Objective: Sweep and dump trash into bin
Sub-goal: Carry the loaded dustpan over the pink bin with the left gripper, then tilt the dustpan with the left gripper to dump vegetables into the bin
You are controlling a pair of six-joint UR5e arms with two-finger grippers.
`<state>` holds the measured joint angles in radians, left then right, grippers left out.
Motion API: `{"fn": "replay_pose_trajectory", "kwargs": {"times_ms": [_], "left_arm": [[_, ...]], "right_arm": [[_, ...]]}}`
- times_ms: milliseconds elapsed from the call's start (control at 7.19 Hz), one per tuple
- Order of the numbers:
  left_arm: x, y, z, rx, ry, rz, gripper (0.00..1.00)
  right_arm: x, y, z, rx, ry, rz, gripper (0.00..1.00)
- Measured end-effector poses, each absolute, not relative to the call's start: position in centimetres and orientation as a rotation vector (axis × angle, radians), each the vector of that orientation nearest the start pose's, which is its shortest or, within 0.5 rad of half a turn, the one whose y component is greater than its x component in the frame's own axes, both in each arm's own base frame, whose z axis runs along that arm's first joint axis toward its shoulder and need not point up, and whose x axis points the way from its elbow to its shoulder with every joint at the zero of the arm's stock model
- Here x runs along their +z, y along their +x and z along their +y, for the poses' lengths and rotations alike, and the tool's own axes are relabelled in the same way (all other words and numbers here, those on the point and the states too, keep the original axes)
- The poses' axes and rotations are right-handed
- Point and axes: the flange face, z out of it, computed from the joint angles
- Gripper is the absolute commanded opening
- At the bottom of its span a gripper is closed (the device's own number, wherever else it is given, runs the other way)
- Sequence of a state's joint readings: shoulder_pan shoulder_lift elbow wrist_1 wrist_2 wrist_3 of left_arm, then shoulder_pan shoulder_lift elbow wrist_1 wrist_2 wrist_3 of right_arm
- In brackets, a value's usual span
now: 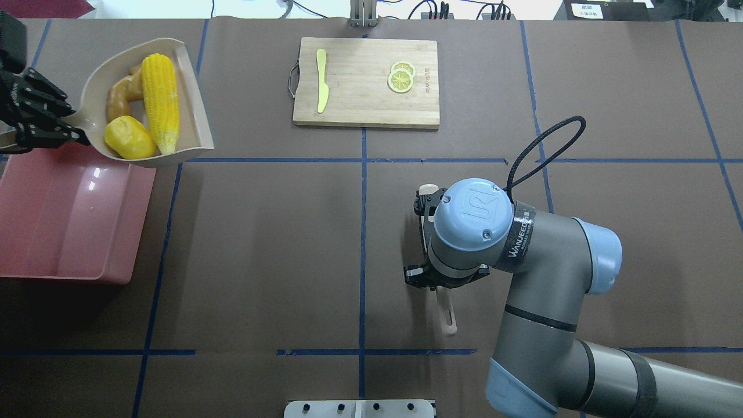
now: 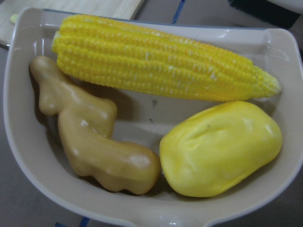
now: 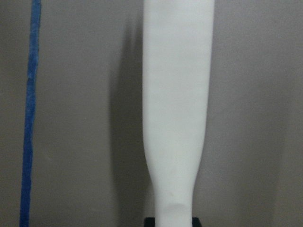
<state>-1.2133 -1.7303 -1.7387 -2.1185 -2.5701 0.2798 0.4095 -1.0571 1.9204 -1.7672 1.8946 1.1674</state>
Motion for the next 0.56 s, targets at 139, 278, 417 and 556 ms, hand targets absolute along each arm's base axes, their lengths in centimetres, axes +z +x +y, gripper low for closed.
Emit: {"fn": "replay_pose_trajectory", "kwargs": {"times_ms": [139,278,417,556], "left_arm": [[43.3,12.1,-52.5,0.985,0.801,0.978,0.0],[44.9,10.2,-52.5,0.981,0.807,0.955,0.0],[46.6,8.4,-52.9,0.985,0.813,0.926,0.0],[48.1,6.9,-53.4,0.996,0.803,0.899,0.0]], "right_arm": [[24.7,-51.0,-33.2,-0.103,-0.024,-0.732,0.0],[24.6,-50.8,-33.1,-0.104,-0.024,-0.734,0.0],[24.5,-50.6,-33.0,-0.104,-0.022,-0.737,0.0],[24.5,-50.4,-32.9,-0.104,-0.022,-0.739,0.0]]}}
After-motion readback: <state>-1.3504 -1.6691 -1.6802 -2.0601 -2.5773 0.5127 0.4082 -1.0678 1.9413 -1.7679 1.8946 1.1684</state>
